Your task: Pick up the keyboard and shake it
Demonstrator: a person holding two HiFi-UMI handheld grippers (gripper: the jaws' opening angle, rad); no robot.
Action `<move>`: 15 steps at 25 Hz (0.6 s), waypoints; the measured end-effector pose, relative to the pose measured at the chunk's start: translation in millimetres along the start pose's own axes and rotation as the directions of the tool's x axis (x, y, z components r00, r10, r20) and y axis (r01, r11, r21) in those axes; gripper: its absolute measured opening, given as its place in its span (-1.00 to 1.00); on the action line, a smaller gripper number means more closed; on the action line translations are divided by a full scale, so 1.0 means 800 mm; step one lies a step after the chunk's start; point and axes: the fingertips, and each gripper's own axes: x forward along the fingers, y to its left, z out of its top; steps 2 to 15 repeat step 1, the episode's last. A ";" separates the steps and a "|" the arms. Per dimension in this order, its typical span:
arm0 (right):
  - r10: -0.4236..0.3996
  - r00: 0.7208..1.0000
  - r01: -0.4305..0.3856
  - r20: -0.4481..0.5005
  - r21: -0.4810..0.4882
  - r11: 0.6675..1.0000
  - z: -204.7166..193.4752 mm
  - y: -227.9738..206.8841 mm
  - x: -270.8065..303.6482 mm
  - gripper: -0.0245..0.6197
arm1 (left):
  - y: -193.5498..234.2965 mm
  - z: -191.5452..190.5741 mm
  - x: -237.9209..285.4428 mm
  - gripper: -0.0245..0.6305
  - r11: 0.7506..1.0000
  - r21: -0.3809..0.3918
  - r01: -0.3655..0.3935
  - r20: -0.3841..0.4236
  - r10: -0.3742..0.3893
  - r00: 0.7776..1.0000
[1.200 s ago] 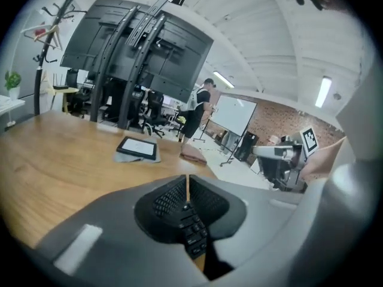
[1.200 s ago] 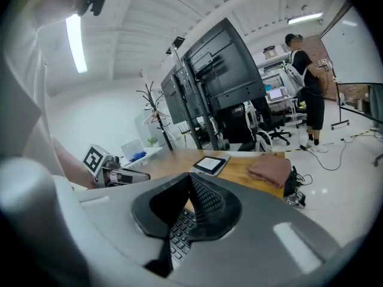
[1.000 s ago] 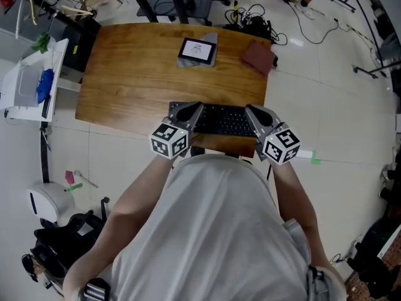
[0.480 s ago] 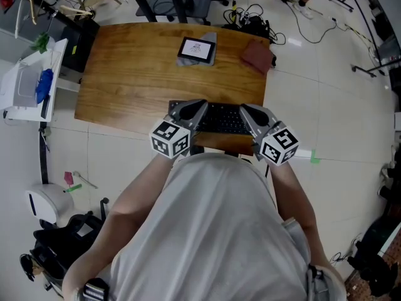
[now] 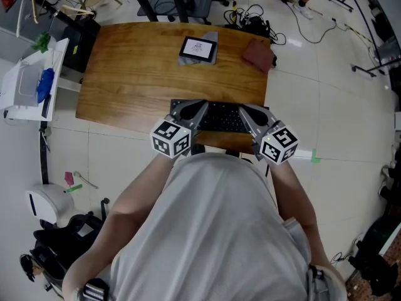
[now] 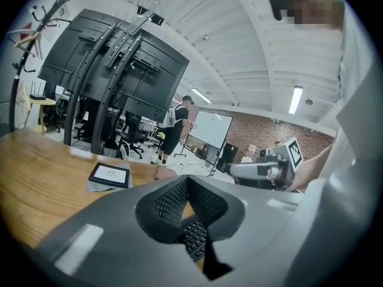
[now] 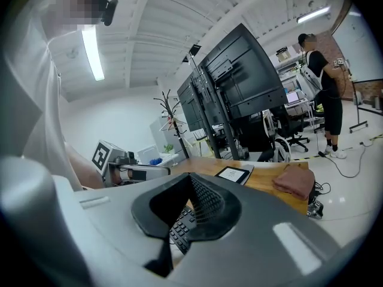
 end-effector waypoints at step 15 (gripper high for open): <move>0.000 1.000 0.000 -0.002 0.001 1.000 -0.001 0.001 0.000 -0.92 | 0.000 -0.001 -0.001 -0.93 1.000 -0.001 0.001 -0.001 -0.001 1.000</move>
